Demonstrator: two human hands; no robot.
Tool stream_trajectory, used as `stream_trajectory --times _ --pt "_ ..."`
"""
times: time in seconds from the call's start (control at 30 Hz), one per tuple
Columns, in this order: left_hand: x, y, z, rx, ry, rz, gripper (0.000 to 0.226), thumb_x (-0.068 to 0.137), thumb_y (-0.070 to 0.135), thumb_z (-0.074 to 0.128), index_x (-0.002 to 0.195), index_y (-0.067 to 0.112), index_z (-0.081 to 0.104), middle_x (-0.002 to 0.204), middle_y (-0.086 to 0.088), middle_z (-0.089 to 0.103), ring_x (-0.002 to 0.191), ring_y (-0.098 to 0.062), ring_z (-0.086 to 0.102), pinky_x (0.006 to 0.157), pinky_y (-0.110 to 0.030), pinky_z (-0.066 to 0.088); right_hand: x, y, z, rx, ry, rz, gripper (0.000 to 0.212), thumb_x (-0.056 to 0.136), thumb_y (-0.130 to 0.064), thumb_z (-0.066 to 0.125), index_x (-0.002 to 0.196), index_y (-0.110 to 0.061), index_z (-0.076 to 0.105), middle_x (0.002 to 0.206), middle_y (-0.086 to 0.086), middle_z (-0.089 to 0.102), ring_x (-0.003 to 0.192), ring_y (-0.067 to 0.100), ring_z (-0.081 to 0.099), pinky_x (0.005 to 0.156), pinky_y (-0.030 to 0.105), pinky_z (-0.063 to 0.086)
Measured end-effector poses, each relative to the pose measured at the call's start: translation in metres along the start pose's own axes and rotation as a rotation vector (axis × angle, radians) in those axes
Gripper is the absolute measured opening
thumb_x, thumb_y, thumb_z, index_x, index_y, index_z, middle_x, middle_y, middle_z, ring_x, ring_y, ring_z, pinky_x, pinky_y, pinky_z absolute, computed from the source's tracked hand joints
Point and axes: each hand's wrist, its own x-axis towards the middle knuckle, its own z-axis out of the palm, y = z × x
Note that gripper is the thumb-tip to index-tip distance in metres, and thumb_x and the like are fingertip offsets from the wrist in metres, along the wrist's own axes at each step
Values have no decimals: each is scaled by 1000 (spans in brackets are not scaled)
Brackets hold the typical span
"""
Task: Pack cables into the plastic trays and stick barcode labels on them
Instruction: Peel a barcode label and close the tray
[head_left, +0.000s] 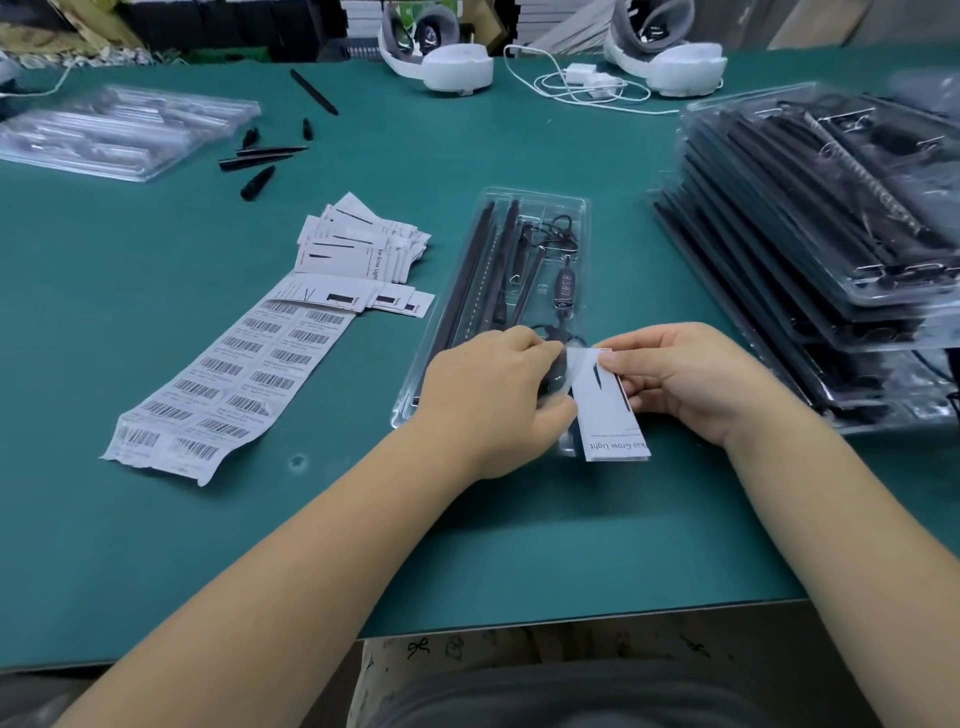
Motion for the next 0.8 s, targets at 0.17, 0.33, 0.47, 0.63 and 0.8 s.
stream_trajectory --times 0.17,0.33,0.47,0.63,0.8 --pt "0 -1 1 -7 19 -1 57 75 47 26 115 25 60 112 11 57 103 -14 52 75 -29 43 6 2 12 58 128 -87 11 82 2 67 86 -7 61 60 0 63 44 5 57 45 17 48" --pt "-3 -1 2 -83 63 -12 63 80 58 26 119 23 61 114 11 58 102 -14 55 78 -34 47 12 4 23 -47 263 -165 16 78 0 73 77 -6 58 61 4 61 41 5 56 43 16 47" --pt "-6 -1 0 -130 95 -9 85 75 71 8 122 22 60 114 9 60 103 -14 56 75 -33 46 18 3 30 -128 303 -155 15 81 -6 70 72 -8 59 55 2 58 38 8 54 41 20 46" --pt "-8 0 2 -120 78 -9 72 82 67 28 129 21 57 117 6 61 104 -16 58 73 -33 48 22 6 38 -320 408 -248 13 81 -15 66 69 -17 61 55 -1 60 33 10 52 35 15 39" --pt "-6 -4 8 -37 55 4 56 87 47 52 138 24 48 127 10 53 108 -16 55 72 -27 43 19 9 27 -527 308 -338 16 83 -25 63 70 -17 69 49 -3 54 36 11 48 43 22 46"
